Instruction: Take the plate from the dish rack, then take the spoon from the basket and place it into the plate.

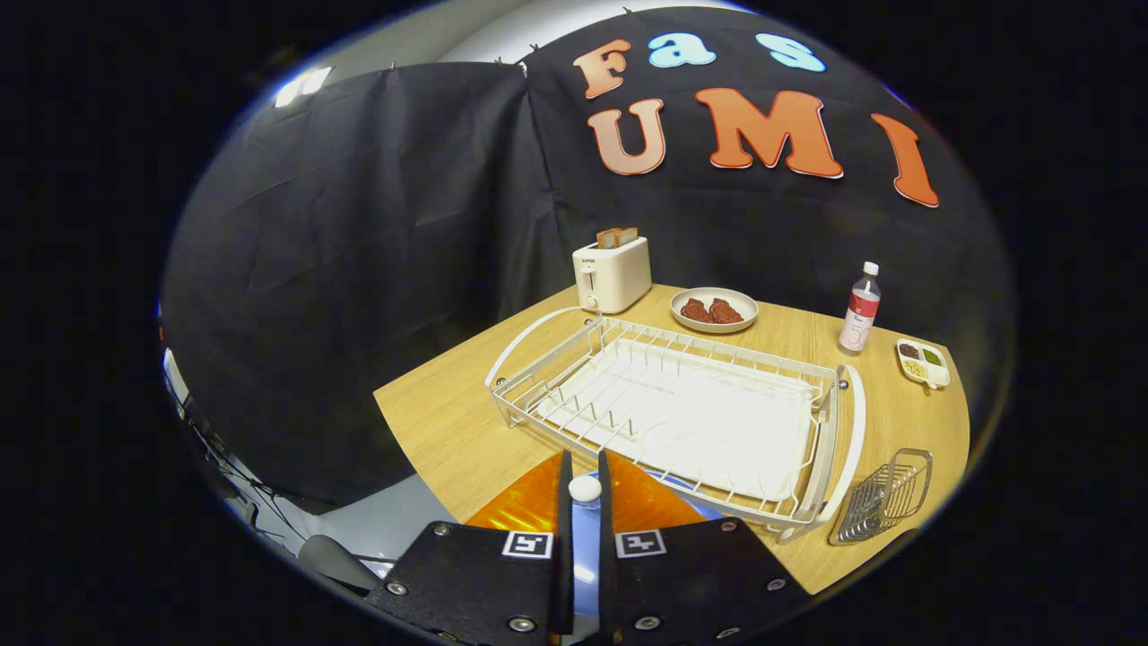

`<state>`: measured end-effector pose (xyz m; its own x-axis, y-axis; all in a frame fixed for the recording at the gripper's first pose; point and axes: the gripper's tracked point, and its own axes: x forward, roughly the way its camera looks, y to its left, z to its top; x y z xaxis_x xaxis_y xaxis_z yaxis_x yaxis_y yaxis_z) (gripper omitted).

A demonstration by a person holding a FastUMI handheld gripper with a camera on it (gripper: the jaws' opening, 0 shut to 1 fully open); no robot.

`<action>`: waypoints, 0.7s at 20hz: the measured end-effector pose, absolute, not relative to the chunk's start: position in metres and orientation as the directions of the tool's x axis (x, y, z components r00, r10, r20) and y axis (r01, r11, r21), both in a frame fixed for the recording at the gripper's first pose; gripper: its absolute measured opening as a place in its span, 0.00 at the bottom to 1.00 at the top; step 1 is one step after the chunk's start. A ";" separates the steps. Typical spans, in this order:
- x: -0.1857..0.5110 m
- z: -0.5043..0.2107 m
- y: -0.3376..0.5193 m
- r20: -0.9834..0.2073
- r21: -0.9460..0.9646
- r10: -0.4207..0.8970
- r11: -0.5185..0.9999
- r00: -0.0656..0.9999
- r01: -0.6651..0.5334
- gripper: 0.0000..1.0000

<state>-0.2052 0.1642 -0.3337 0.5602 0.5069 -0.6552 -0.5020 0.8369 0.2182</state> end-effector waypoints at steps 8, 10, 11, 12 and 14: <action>-0.231 -0.351 0.143 -0.680 0.184 0.496 0.828 0.539 -0.529 0.12; -0.239 -0.362 0.130 -0.703 0.184 0.477 0.838 0.528 -0.514 0.12; -0.245 -0.371 0.121 -0.721 0.175 0.458 0.846 0.520 -0.504 0.14; -0.251 -0.380 0.110 -0.744 0.158 0.432 0.855 0.510 -0.495 0.15; -0.256 -0.394 0.096 -0.770 0.136 0.395 0.869 0.501 -0.476 0.16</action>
<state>-0.2558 0.0961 -0.3937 0.5006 0.3949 -0.7703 -0.4755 0.8691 0.1364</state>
